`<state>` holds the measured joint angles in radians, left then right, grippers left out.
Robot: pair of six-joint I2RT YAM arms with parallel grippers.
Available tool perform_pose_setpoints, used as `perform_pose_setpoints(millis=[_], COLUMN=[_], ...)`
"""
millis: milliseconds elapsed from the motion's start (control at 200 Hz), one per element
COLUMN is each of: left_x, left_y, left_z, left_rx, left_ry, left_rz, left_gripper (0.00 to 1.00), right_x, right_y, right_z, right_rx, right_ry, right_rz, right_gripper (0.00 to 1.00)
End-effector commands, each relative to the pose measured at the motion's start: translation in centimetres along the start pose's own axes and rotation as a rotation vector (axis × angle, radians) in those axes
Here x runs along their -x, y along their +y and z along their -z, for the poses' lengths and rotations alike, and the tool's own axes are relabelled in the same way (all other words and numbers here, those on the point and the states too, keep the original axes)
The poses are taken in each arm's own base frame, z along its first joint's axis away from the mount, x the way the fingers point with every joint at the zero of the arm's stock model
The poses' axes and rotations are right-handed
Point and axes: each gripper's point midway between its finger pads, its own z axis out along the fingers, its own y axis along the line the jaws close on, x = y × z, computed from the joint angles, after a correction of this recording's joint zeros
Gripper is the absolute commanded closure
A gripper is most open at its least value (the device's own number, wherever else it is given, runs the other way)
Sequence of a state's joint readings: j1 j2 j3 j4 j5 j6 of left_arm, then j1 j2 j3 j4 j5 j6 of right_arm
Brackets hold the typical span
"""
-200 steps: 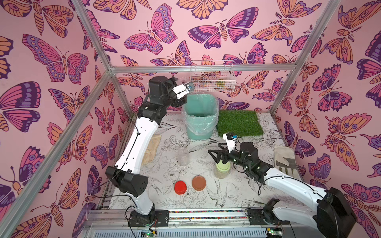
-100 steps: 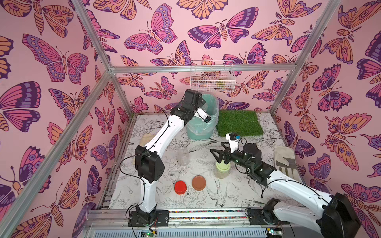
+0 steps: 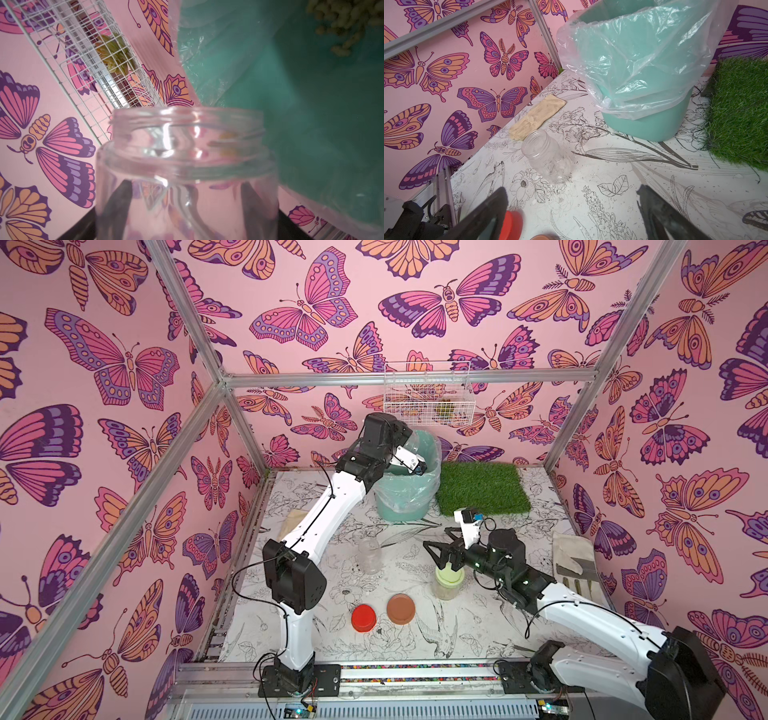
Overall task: Empty moldy peanuts from jars
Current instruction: Pour the moldy peanuts from the jar into the trash bin.
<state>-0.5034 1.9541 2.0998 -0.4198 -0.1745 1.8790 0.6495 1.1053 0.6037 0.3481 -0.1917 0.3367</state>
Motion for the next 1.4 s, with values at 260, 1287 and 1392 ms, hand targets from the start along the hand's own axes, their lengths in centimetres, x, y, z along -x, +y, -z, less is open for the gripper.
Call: perform_pose_setpoints(millis=[260, 1287, 1392], left_x=[-3.5, -12.2, -12.3], left_y=[3.6, -7.6, -7.8], left_z=[5.8, 13.2, 13.2], left_rx=[0.077, 0.533, 0.522], left_ry=[-0.086, -0.282, -0.274], left_rz=[0.737, 1.910, 1.893], left_gripper=[1.00, 1.00, 1.00], right_x=[0.3, 1.7, 1.6], right_y=[0.1, 2.5, 2.6], right_z=[-0.1, -2.4, -2.6], right_rx=[0.008, 0.112, 0.113], right_ry=[-0.003, 0.063, 0.067], right_rz=[-0.016, -0.095, -0.096], right_gripper=[0.01, 0.01, 0.01])
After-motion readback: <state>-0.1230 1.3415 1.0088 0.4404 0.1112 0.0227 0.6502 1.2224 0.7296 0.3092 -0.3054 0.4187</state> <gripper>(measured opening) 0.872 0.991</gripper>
